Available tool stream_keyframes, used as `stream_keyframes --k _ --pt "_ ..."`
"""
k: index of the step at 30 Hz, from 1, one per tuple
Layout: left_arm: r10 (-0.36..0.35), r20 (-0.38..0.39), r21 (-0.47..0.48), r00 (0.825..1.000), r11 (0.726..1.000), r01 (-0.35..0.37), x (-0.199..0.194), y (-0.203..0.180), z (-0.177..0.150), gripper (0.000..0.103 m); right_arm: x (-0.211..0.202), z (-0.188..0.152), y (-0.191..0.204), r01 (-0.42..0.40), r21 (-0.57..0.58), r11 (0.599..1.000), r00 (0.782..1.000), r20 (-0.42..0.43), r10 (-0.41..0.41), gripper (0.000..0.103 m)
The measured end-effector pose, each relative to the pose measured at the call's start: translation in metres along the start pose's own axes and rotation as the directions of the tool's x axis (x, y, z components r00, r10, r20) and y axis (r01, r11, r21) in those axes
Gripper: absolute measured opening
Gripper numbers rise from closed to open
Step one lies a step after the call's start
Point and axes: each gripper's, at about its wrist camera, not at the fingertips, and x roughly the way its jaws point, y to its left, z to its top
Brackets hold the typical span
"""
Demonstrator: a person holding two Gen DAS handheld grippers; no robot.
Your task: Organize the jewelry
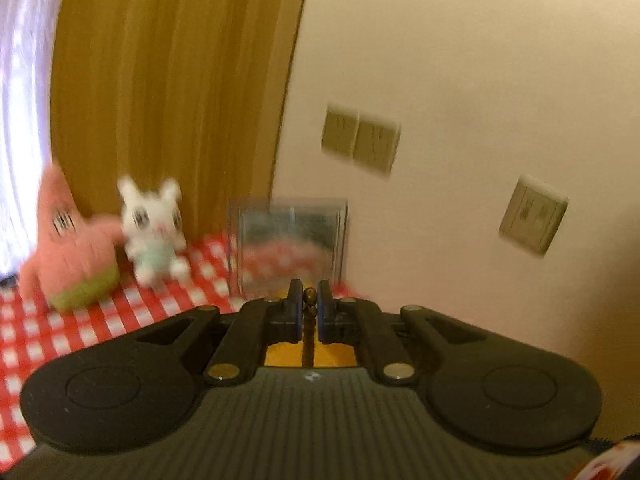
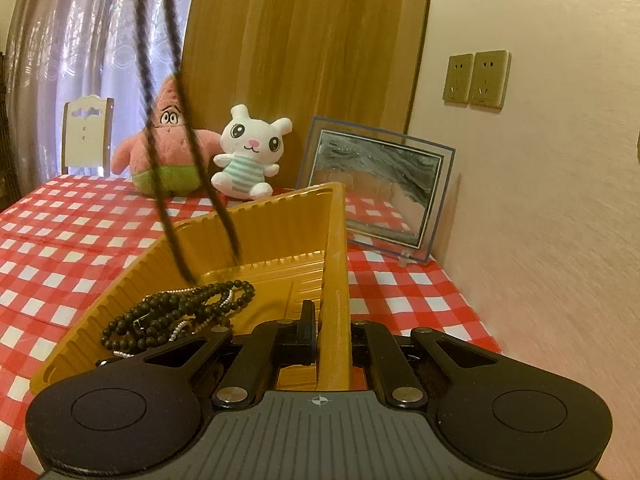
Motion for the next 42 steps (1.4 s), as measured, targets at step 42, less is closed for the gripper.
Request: stream_keyframes --k 42 --pt "0.451 -0.209 -0.183 0.867 0.853 -0.488 -0.068 0.112 -0.106 0.029 0.011 -0.002 -0.011 -0.117 0.039 0.992 0.993 0.004 0.117 0.005"
